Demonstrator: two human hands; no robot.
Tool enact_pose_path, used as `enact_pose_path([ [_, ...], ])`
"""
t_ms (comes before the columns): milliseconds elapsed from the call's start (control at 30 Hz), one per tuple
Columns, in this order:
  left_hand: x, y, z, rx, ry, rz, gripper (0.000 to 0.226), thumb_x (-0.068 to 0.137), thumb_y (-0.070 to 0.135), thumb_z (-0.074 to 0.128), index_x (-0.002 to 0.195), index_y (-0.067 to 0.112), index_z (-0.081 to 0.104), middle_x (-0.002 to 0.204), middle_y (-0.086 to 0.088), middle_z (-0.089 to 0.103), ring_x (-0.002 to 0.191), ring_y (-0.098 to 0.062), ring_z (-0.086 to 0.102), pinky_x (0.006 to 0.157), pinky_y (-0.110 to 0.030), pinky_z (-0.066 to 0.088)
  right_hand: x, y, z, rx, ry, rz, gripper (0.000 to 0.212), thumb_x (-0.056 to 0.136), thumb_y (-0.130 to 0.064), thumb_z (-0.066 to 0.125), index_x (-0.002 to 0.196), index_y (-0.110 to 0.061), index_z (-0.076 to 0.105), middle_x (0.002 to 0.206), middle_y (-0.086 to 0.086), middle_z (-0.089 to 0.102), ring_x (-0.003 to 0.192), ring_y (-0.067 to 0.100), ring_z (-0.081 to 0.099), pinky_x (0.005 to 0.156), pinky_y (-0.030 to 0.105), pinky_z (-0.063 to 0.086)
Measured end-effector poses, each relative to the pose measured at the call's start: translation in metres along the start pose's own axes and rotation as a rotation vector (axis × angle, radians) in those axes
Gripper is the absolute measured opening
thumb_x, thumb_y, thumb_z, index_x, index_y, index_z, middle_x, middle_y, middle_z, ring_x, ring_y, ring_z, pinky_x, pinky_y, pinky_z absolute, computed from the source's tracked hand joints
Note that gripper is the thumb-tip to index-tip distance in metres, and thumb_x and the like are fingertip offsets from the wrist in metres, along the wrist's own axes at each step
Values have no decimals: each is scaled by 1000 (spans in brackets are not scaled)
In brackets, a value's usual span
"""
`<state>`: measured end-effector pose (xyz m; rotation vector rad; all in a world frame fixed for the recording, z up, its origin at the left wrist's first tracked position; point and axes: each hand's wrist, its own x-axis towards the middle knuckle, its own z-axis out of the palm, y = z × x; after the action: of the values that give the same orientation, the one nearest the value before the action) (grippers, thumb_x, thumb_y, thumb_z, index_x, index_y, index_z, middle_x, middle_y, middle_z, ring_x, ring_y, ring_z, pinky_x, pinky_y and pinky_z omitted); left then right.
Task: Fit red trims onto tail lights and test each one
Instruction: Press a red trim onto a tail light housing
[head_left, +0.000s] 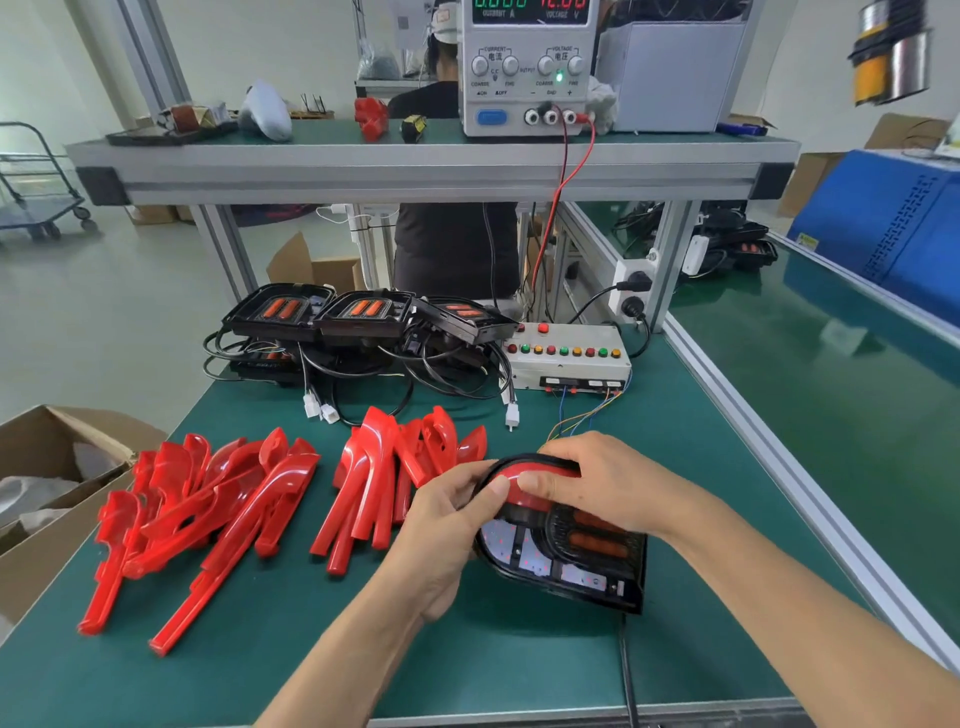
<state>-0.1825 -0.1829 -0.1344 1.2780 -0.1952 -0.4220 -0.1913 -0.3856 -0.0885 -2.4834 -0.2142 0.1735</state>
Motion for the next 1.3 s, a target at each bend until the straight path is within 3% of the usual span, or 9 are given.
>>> enact_pose_path([
  [133, 11, 7, -4, -68, 154, -127, 32, 95, 29, 65, 113, 4, 69, 103, -19, 74, 89, -29, 67, 76, -37, 52, -4, 15, -25, 112, -147, 13, 47, 99, -58, 51, 80, -17, 65, 69, -10, 56, 65, 6, 48, 71, 33, 44],
  [367, 17, 14, 4, -63, 176, -213, 26, 95, 32, 66, 103, 9, 73, 96, -15, 71, 87, -28, 63, 79, -41, 51, -29, 46, -19, 558, -169, 217, 41, 96, -45, 61, 112, -10, 76, 116, 24, 72, 98, 33, 66, 102, 66, 43],
  [567, 18, 15, 6, -15, 116, -191, 7, 90, 17, 72, 95, 18, 78, 91, -9, 77, 73, -19, 73, 62, -29, 58, -39, 54, -2, 706, -9, 184, 36, 89, -43, 69, 107, -14, 80, 109, 13, 78, 97, 20, 73, 98, 35, 55],
  [700, 17, 16, 7, -37, 106, -176, 11, 91, 7, 70, 96, 14, 77, 92, -12, 77, 78, -22, 72, 76, -34, 59, -45, 54, 5, 701, 27, 132, 29, 90, -42, 67, 104, -21, 82, 103, 8, 80, 93, 15, 75, 82, 16, 53],
  [867, 22, 14, 15, 59, 97, -165, 18, 92, 6, 69, 109, 7, 72, 101, -17, 76, 83, -22, 71, 84, -33, 59, -61, 53, 11, 605, 121, 125, 30, 91, -49, 61, 102, -30, 81, 100, -3, 80, 95, 13, 75, 83, 13, 52],
  [967, 24, 11, 22, 197, 104, -120, 30, 93, 23, 72, 122, 16, 67, 115, -11, 72, 95, -9, 69, 90, -24, 53, -76, 54, 17, 526, 189, 137, 29, 91, -53, 57, 98, -36, 79, 94, -9, 79, 89, 8, 74, 76, 12, 49],
  [1067, 21, 6, 24, 349, 146, -58, 44, 95, 42, 67, 135, 26, 59, 123, 1, 66, 111, -11, 65, 104, -34, 49, -88, 58, 24, 504, 348, 214, 24, 94, -50, 58, 92, -39, 80, 88, -13, 79, 82, 1, 73, 75, 22, 50],
  [1200, 3, 2, 8, 657, 322, 196, 8, 94, 35, 67, 97, 29, 72, 87, 21, 73, 82, 4, 66, 76, -10, 48, -93, 61, 31, 447, 567, 351, 28, 97, -43, 62, 81, -29, 79, 77, -17, 77, 70, -5, 69, 68, 27, 47],
  [1300, -6, 8, -15, 819, 511, 282, 10, 90, 29, 69, 80, 29, 68, 70, 17, 68, 69, 1, 61, 62, -10, 42, -85, 57, 39, 416, 614, 377, 29, 96, -46, 63, 80, -26, 77, 74, -17, 76, 67, -1, 70, 66, 31, 52],
])
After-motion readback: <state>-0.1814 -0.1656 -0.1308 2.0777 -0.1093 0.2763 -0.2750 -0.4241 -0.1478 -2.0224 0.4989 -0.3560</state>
